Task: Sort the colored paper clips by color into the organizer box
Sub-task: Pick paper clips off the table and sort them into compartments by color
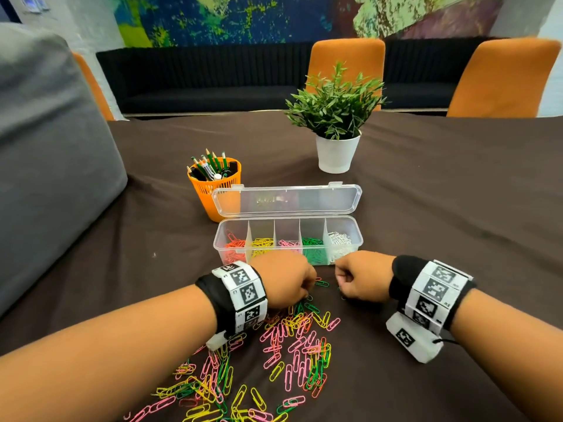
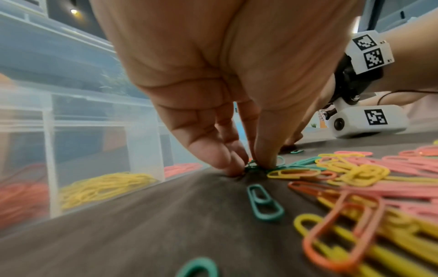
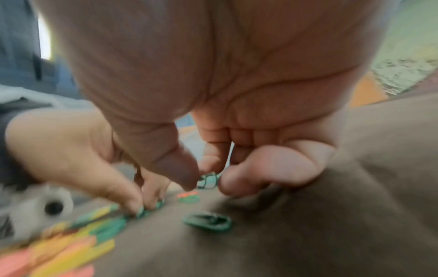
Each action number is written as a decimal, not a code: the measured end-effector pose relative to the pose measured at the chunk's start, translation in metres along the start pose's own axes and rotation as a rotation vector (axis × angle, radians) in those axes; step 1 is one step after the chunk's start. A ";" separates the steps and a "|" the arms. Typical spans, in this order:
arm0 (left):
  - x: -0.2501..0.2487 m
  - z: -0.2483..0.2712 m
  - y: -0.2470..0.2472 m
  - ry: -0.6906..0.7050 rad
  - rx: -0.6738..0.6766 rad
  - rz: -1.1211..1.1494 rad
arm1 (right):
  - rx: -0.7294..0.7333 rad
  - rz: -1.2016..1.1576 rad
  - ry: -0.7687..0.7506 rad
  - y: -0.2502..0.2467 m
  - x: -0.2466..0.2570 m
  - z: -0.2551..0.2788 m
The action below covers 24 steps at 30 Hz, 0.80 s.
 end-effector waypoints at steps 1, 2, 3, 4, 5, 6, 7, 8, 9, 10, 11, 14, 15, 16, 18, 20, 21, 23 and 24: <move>0.001 0.001 0.000 0.011 0.000 0.000 | -0.024 -0.054 0.013 -0.003 -0.004 0.002; 0.003 0.002 0.000 0.020 -0.002 0.018 | -0.060 -0.127 0.018 -0.007 -0.008 0.003; 0.006 0.003 -0.001 0.009 -0.010 0.060 | -0.089 -0.192 0.019 -0.010 -0.011 0.004; 0.008 0.004 -0.005 -0.013 -0.036 0.131 | -0.106 -0.241 0.014 -0.013 -0.014 0.006; 0.013 0.004 -0.010 -0.052 -0.073 0.232 | -0.100 -0.257 0.017 -0.014 -0.017 0.007; 0.018 0.004 -0.013 -0.091 -0.115 0.357 | -0.080 -0.250 0.019 -0.013 -0.018 0.007; 0.021 0.004 -0.015 -0.128 -0.141 0.492 | -0.058 -0.209 0.027 -0.012 -0.018 0.008; 0.023 0.005 -0.014 -0.161 -0.134 0.612 | -0.044 -0.148 0.028 -0.010 -0.017 0.008; 0.024 0.006 -0.011 -0.194 -0.101 0.693 | -0.023 -0.076 0.033 -0.008 -0.015 0.009; 0.025 0.006 -0.008 -0.225 -0.058 0.721 | 0.000 -0.018 0.030 -0.005 -0.013 0.010; 0.024 0.007 -0.006 -0.251 -0.024 0.701 | 0.033 0.030 0.028 -0.001 -0.011 0.011; 0.017 0.007 -0.004 -0.265 -0.005 0.517 | 0.064 0.110 -0.008 0.007 -0.002 0.012; 0.015 0.005 -0.005 -0.242 -0.016 0.427 | 0.058 0.128 -0.017 0.007 0.000 0.013; 0.013 0.004 -0.005 -0.225 -0.025 0.344 | 0.052 0.130 -0.030 0.007 0.002 0.013; 0.013 0.005 -0.001 -0.225 -0.006 0.259 | 0.065 0.071 -0.028 0.007 0.005 0.013; 0.014 0.005 0.003 -0.193 0.011 0.176 | 0.049 0.018 -0.019 0.005 0.008 0.012; 0.014 0.005 0.004 -0.161 0.002 0.125 | 0.032 0.032 -0.017 0.004 0.009 0.012; 0.013 0.005 0.001 -0.111 -0.036 0.056 | 0.018 0.085 0.002 0.003 0.009 0.011; 0.012 0.005 -0.001 -0.097 -0.041 0.034 | 0.020 0.110 0.015 0.004 0.009 0.012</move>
Point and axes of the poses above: each hand's wrist, its own z-axis away from the middle knuckle, its own y-axis out of the palm, x = y × z, the point moved 6 cm from there along -z, towards the middle knuckle, and after that the axes turned 14 degrees about z, right-handed, at the moved point
